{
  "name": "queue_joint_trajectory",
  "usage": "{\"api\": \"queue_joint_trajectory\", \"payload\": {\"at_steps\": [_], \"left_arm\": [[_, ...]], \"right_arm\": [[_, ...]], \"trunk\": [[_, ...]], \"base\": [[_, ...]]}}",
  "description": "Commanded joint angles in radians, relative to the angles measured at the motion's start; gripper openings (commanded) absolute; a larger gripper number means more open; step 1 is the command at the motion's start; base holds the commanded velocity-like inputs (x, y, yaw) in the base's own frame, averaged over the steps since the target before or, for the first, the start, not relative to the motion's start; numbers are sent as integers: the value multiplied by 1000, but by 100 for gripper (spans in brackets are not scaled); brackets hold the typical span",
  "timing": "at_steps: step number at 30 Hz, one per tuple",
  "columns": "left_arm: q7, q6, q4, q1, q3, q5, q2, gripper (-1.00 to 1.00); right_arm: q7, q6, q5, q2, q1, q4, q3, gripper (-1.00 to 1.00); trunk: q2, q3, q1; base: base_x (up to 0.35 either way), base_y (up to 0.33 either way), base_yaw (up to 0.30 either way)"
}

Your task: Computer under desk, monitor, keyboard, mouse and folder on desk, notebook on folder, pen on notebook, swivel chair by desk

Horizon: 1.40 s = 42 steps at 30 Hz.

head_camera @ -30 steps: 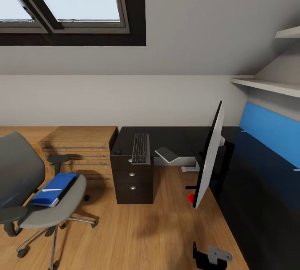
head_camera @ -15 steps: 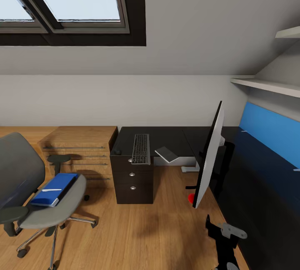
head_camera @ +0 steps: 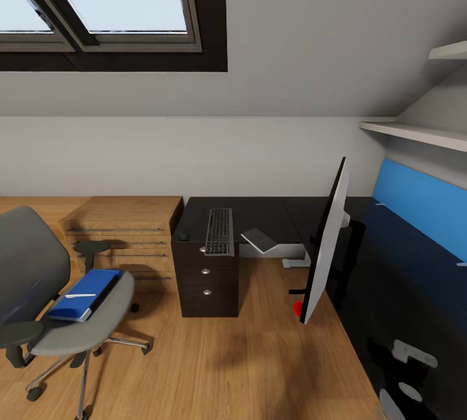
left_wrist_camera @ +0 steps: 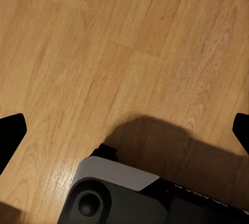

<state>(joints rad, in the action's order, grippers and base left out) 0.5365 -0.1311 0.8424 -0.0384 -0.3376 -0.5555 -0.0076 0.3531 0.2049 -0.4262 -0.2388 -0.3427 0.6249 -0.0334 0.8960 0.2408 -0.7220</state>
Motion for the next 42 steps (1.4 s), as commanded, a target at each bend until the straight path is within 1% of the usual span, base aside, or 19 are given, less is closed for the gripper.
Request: {"api": "queue_joint_trajectory", "payload": {"at_steps": [1, 2, 3, 4, 5, 7, 8, 9, 10, 11, 12, 13, 14, 17, 18, 20, 24, 37, 42], "left_arm": [[7, -4, 3, 0, -2, -4, 0, 100], [7, -4, 3, 0, -2, -4, 0, 100], [7, -1, 3, 0, -2, -4, 0, 100], [7, 1, 3, 0, -3, -4, 0, 100], [7, 10, 3, 0, -3, -4, 0, 100], [7, 21, 3, 0, -3, -4, 0, 100], [7, 34, 3, 0, -3, -4, 0, 100], [7, 40, 3, 0, -4, -4, 0, 100], [7, 51, 3, 0, -5, -4, -1, 100], [7, 55, 3, 0, -6, -4, -1, 100], [8, 61, 3, 0, -9, -4, -1, 100], [8, 63, 3, 0, -12, -4, -1, 100], [8, 66, 3, 0, -19, -4, -1, 100], [8, 69, 2, 0, -37, -4, -1, 100], [8, 70, 2, 0, -43, -4, -1, 100], [8, 71, 2, 0, -50, -4, 0, 100], [8, 73, 1, 0, -56, -4, 0, 100], [8, 72, 1, 0, -57, -5, 1, 100], [8, 71, -1, 0, -57, -6, 0, 100]], "right_arm": [[-1, -39, -11, -6, -31, -1, 19, 100], [-1, -59, -10, -9, -46, -1, 26, 100], [-2, -131, -7, -28, -110, -11, 43, 100], [-3, -147, -6, -34, -127, -17, 45, 100], [-3, -178, -6, -45, -168, -43, 49, 100], [-4, -200, -6, -55, -211, -77, 51, 100], [-5, -215, -6, -63, -258, -119, 52, 100], [-7, -220, -5, -68, -284, -146, 52, 100], [-14, -226, -4, -79, -334, -199, 52, 100], [-19, -229, -3, -85, -356, -222, 53, 100], [-37, -233, -3, -94, -389, -257, 53, 100], [-51, -234, -3, -96, -400, -270, 51, 100], [-83, -235, -2, -100, -417, -289, 48, 100], [-140, -235, 7, -100, -435, -309, 35, 100], [-157, -235, 17, -97, -439, -316, 22, 100], [-175, -227, 39, -85, -444, -323, -3, 100], [-189, -189, 60, -55, -447, -328, -23, 100], [-186, -181, 59, -46, -447, -327, -24, 100], [-186, -179, 57, -45, -447, -328, -23, 100]], "trunk": [[1, 1, 0], [1, 1, 0], [1, 1, 0], [1, 1, 0], [1, 1, 0], [1, 1, 0], [1, 1, 0], [1, 1, 0], [1, 1, 0], [1, 1, 0], [1, 1, 0], [1, 1, 0], [1, 1, 0], [1, 1, 0], [1, 1, 0], [1, 1, 0], [1, 1, 0], [1, 1, 0], [1, 1, 0]], "base": [[0, 0, 0], [0, 0, 0], [0, 0, 0], [0, 0, 0], [0, 0, 0], [0, 0, 0], [0, 0, 0], [0, 0, 0], [0, 0, 0], [0, 0, 0], [0, 0, 0], [0, 0, 0], [0, 0, 0], [0, 0, 0], [0, 0, 0], [0, 0, 0], [0, 0, 0], [0, 0, 0], [0, 0, 153]]}}
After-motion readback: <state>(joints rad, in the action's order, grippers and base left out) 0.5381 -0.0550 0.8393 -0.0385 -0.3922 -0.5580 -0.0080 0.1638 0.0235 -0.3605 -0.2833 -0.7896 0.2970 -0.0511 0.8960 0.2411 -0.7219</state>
